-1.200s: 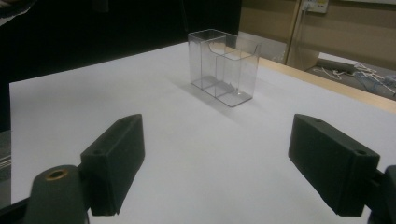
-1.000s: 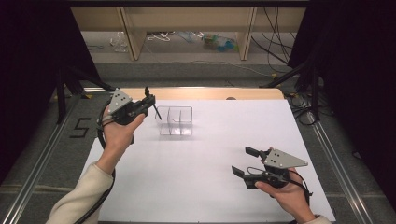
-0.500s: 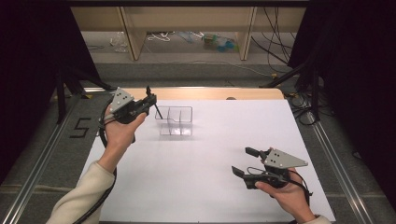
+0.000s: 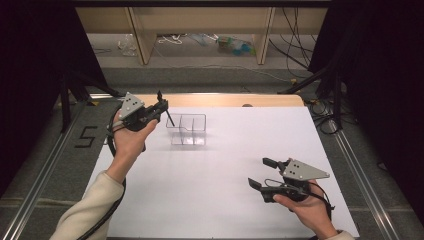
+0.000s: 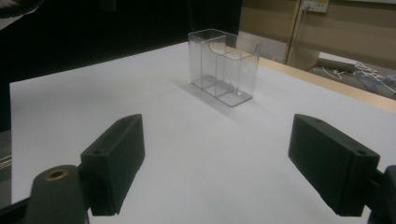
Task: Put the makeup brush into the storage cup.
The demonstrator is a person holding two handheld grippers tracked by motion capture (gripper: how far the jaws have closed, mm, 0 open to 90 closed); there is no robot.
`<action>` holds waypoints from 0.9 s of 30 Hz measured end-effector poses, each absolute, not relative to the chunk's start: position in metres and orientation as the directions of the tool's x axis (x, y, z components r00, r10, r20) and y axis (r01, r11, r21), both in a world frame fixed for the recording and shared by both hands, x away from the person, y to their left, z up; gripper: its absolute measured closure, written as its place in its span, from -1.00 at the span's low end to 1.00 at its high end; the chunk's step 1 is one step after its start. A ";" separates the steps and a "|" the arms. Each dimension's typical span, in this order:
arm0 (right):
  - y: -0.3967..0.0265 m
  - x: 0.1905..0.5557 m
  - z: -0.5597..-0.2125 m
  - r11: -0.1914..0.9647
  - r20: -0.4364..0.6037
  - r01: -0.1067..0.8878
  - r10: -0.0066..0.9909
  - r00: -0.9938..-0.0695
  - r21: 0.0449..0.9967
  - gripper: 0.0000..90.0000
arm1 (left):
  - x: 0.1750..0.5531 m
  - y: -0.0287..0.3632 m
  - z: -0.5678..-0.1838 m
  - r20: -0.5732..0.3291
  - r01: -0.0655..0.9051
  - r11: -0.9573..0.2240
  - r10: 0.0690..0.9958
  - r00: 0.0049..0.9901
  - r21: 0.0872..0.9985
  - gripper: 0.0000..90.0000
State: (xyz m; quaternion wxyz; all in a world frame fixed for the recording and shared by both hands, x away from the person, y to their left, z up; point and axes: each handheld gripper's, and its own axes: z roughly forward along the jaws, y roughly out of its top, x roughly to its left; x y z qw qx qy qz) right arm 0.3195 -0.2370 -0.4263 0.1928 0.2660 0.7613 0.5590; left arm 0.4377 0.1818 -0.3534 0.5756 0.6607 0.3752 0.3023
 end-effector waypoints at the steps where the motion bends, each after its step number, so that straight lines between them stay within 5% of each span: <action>1: -0.237 0.318 -0.426 0.231 0.025 0.213 0.620 -0.784 0.949 -0.56 | 0.438 0.182 -0.353 -0.033 0.149 -0.055 0.844 0.535 0.987 0.89; 14: -0.237 0.320 -0.427 0.229 0.010 0.190 0.614 -0.789 0.955 -0.56 | 0.441 0.181 -0.355 -0.032 0.145 -0.055 0.845 0.533 0.988 0.89; 15: -0.237 0.320 -0.427 0.230 0.009 0.190 0.614 -0.789 0.955 -0.56 | 0.440 0.176 -0.356 -0.098 0.179 -0.006 0.819 0.566 0.984 0.89; 27: -0.237 0.320 -0.426 0.235 0.011 0.198 0.618 -0.786 0.951 -0.56 | 0.444 0.180 -0.355 -0.037 0.150 -0.052 0.844 0.535 0.987 0.89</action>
